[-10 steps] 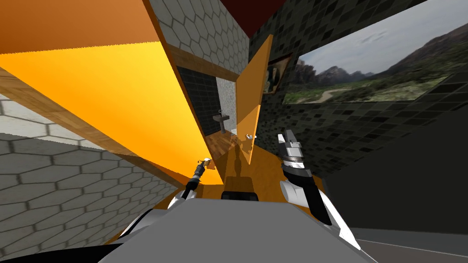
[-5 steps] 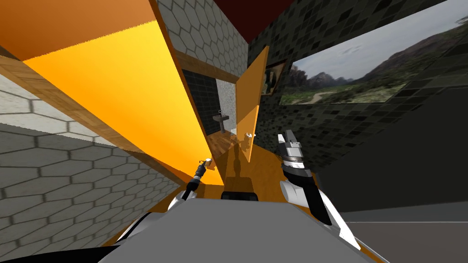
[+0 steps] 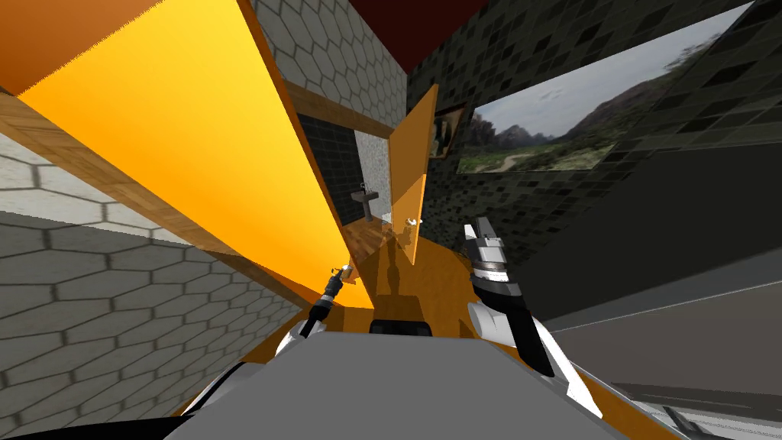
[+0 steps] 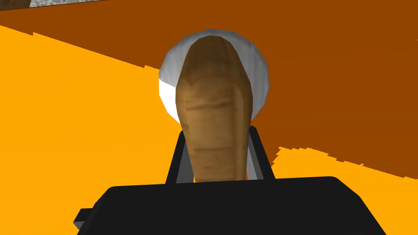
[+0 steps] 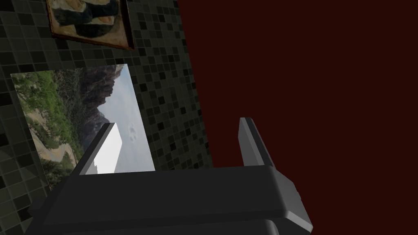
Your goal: Pull the door open
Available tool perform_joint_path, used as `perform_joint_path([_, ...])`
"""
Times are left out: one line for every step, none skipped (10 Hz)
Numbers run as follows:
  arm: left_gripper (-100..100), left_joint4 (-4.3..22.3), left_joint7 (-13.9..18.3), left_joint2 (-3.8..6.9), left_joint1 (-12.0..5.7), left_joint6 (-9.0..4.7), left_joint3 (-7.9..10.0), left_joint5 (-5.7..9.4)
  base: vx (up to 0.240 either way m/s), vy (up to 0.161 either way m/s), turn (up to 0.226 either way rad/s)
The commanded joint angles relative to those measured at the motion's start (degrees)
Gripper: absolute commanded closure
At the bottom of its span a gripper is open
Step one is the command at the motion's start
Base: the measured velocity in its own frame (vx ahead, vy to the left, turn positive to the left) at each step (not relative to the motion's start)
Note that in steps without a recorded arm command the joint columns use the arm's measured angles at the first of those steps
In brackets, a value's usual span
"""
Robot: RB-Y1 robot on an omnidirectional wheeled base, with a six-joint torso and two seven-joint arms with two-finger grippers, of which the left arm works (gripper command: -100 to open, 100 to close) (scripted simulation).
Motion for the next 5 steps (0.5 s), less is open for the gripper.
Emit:
perform_joint_path([100,0.2,0.0,-0.17,0.48,-0.77,-1.67,0.62,-0.204,0.063,-0.185])
perform_joint_path([100,0.1,0.1,0.18,0.73,-1.16,-2.43,1.24,-0.196,0.088,-0.168])
perform_joint_path([100,0.1,0.2,0.53,0.99,-1.55,-3.18,1.85,-0.212,0.099,-0.221])
perform_joint_path([100,0.0,0.2,0.86,1.23,-1.91,-3.90,2.43,-0.234,0.106,-0.194])
perform_joint_path([100,0.0,0.3,1.16,1.45,-2.25,-4.55,2.95,-0.239,0.121,-0.195])
